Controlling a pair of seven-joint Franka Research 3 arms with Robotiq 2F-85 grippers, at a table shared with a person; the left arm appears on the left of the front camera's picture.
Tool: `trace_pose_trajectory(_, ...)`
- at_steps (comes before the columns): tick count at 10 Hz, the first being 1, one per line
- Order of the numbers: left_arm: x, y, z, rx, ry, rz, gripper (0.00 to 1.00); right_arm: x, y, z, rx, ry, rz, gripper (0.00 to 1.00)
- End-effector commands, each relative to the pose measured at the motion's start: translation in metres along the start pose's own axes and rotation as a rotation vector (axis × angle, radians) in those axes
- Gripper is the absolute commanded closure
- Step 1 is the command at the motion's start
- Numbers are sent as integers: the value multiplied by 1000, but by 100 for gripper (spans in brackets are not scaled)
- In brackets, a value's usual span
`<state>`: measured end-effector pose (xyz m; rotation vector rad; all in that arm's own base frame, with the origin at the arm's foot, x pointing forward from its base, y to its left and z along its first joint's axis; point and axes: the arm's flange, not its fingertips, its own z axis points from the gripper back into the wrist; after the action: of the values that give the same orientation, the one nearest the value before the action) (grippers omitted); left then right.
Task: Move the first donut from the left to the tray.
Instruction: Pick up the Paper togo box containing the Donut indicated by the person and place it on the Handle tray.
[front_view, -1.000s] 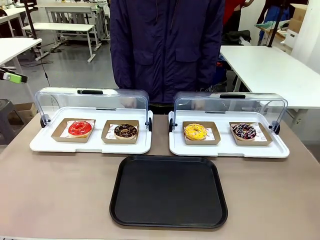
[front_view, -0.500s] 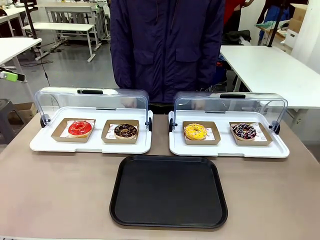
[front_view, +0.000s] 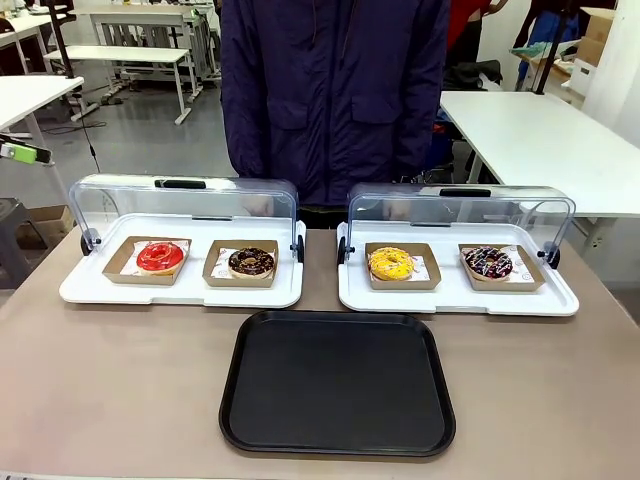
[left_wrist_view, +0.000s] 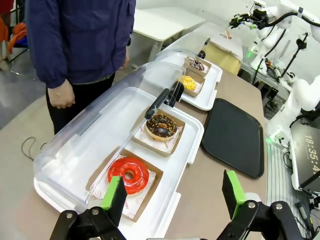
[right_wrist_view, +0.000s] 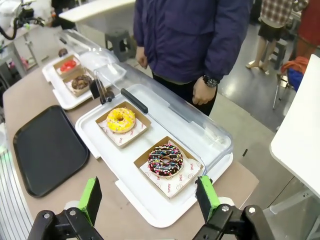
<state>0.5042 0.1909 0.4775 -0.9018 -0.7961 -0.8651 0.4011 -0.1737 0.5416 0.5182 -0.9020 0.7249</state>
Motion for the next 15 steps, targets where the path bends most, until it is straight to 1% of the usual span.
trace_pose_trajectory(1, 0, -5, -1, 7, 13, 5, 0, -2, 1, -3, 6, -32, 19, 0)
trace_pose_trajectory(15, 0, -5, -1, 7, 13, 5, 0, -2, 1, -3, 6, -32, 19, 0)
